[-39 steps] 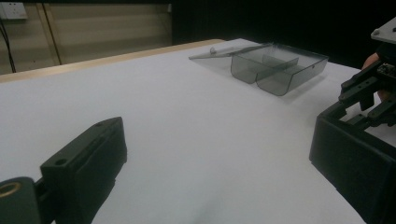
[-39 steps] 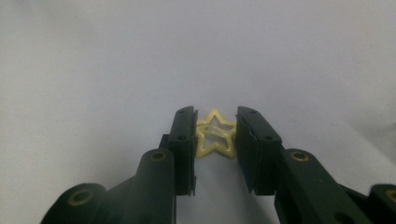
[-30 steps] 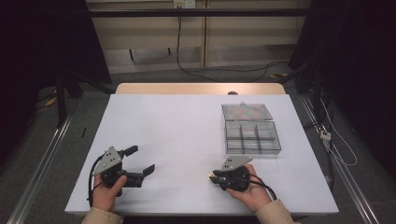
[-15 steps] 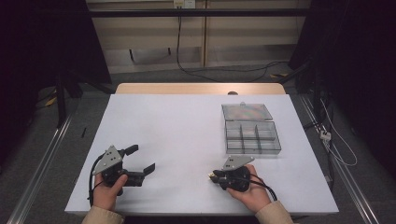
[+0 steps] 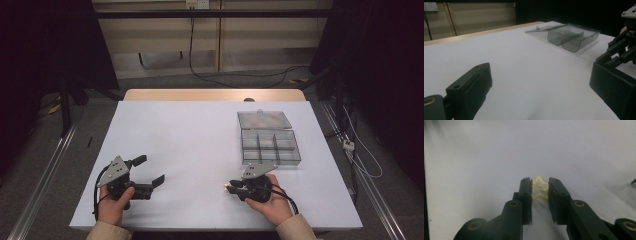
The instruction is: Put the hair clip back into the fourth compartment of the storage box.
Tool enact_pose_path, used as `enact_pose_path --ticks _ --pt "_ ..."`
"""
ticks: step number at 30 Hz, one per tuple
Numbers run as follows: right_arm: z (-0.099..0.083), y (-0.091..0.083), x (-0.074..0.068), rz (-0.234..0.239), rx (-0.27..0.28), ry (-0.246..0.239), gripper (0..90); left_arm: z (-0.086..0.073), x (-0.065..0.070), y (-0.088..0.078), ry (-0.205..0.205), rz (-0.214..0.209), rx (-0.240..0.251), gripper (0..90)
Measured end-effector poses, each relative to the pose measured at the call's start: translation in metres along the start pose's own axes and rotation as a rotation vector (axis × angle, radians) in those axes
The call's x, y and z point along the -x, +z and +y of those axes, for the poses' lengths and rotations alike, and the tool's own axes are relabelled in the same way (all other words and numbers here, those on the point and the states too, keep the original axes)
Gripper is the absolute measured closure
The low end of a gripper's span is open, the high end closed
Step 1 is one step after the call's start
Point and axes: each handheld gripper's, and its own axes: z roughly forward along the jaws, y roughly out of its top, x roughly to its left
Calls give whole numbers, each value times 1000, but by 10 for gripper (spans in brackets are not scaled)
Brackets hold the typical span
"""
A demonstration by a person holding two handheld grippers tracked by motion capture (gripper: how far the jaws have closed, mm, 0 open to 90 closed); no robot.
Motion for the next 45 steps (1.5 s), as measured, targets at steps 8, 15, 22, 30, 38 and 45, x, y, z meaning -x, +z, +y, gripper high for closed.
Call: enact_pose_path --ticks 8,15,22,30,38,45 --pt "3 -6 3 13 16 17 737 0 0 0 -1 0 -1 41" --pt "9 -14 8 21 44 37 736 0 -1 0 -2 -1 -2 41" --pt "12 -18 11 22 48 35 736 0 -1 -1 -7 3 1 41" --pt "16 -20 14 31 47 34 736 0 -2 -2 -7 6 -1 41" --pt "20 -25 18 31 62 45 736 0 -2 -3 -13 7 2 41" --pt "22 -27 21 27 61 43 736 -1 -3 -4 -10 7 -2 41"
